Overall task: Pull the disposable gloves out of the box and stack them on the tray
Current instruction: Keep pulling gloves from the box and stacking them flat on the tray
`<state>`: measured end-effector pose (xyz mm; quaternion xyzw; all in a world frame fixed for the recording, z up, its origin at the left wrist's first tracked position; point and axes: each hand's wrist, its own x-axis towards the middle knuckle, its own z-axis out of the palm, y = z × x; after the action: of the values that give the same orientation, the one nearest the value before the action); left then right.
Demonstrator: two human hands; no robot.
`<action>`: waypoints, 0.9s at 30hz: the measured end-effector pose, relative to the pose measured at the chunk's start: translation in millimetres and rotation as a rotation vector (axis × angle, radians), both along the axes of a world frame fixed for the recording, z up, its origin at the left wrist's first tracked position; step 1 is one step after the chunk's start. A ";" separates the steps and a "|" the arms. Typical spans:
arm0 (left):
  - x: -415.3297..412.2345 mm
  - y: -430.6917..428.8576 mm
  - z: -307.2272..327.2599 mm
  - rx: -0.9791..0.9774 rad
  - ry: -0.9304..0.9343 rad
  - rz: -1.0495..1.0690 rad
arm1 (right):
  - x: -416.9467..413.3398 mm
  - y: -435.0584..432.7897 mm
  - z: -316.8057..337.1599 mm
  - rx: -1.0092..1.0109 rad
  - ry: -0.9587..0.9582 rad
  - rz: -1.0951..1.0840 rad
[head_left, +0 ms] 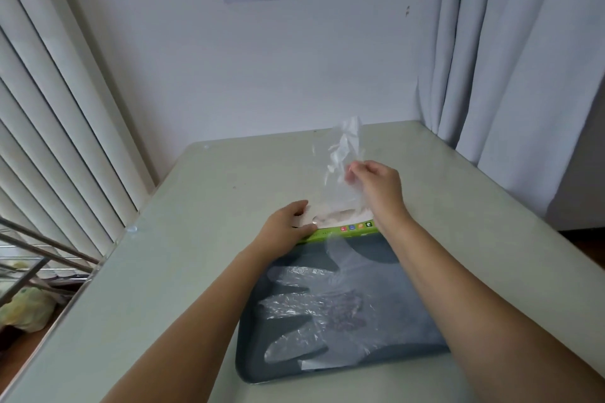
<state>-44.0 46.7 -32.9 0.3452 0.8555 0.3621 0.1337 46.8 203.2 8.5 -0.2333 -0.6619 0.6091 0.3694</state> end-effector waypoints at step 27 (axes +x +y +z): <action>109.1 -42.4 125.9 0.549 -0.300 -0.193 | 149.4 -46.3 87.0 -0.020 -0.012 0.463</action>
<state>65.1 4.3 93.0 0.3906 0.6598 0.6119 0.1940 196.1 156.9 95.5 -0.0825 -0.6937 0.6829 0.2136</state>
